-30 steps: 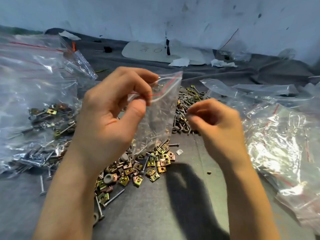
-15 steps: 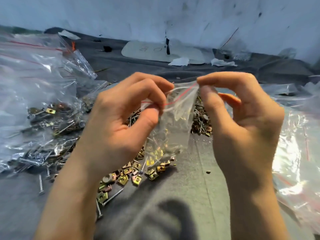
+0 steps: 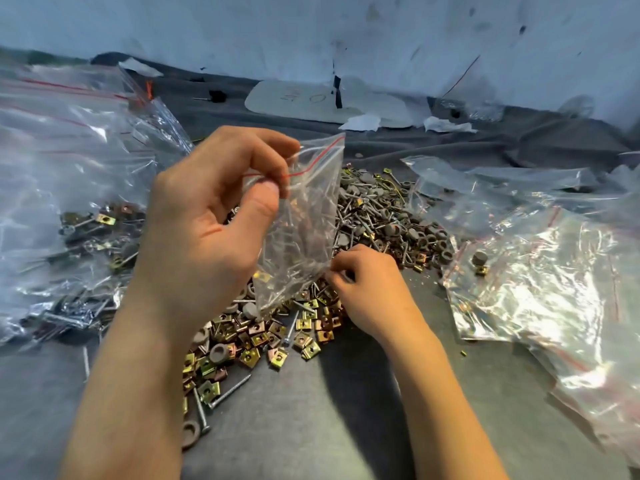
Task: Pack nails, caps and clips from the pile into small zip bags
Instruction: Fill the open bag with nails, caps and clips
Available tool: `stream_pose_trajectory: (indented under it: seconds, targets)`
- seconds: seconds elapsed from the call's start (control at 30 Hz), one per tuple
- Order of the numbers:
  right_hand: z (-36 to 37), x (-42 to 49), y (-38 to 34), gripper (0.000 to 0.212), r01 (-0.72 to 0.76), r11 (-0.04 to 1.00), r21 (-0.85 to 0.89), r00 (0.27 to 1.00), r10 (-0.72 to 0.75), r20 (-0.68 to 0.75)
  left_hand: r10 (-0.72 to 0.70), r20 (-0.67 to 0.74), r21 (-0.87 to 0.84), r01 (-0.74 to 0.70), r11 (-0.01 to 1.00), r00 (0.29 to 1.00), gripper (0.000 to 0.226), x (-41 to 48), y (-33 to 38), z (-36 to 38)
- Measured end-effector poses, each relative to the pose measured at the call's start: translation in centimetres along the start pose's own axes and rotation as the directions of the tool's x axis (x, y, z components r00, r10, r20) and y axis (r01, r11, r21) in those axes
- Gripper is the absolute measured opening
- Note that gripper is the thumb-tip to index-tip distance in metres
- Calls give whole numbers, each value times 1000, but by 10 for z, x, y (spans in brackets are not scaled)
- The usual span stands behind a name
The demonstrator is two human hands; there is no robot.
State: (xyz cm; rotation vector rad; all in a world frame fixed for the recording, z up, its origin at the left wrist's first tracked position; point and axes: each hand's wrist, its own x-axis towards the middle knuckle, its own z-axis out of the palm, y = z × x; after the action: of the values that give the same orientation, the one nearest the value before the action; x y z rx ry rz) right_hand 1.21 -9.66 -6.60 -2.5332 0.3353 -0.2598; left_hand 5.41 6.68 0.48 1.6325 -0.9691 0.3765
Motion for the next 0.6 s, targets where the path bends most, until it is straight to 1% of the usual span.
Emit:
stream_pose_trajectory:
  seconds: [0.07,0.13,0.23,0.27,0.3,0.33,0.37,0.4,0.47,0.53,0.6]
  targets:
    - [1,1,0,15,2,999,36,1000,-1,-23,-7,-4,12,7,1000,1000,11,0,0,-1]
    - [-1,2,0,14,-18,996,89,996,26,-90,-16,-9,17,16,1000,1000,12,0,0,-2]
    - [-14,0,-3,13,-20,967,256,956,94,-279,-21,-1,10,21,1000,1000,11,0,1,-2]
    - [-21,-2,-5,16,26,938,346,931,104,-351,-21,8,8,21,1000,1000,11,0,2,-2]
    - [-28,-4,-8,19,111,891,440,902,96,-422,-19,22,7,19,1000,1000,11,0,2,-1]
    - [-36,-7,-11,21,221,832,509,869,70,-491,-16,40,6,16,1000,999,11,0,3,0]
    - [-43,-11,-15,21,330,774,541,833,31,-553,-14,61,2,14,1000,998,12,0,4,2]
    - [-50,-16,-21,21,422,723,547,798,-11,-602,-10,84,-5,10,1000,996,13,0,4,3]
    - [-59,-25,-33,23,539,657,527,747,-84,-660,-1,132,-23,4,1000,991,14,-1,7,8]
    - [-63,-31,-41,25,588,666,460,710,-151,-688,16,181,-35,-10,999,983,13,-2,10,13]
    - [-64,-34,-44,23,583,732,353,692,-220,-688,32,208,-42,-23,999,978,12,-2,12,16]
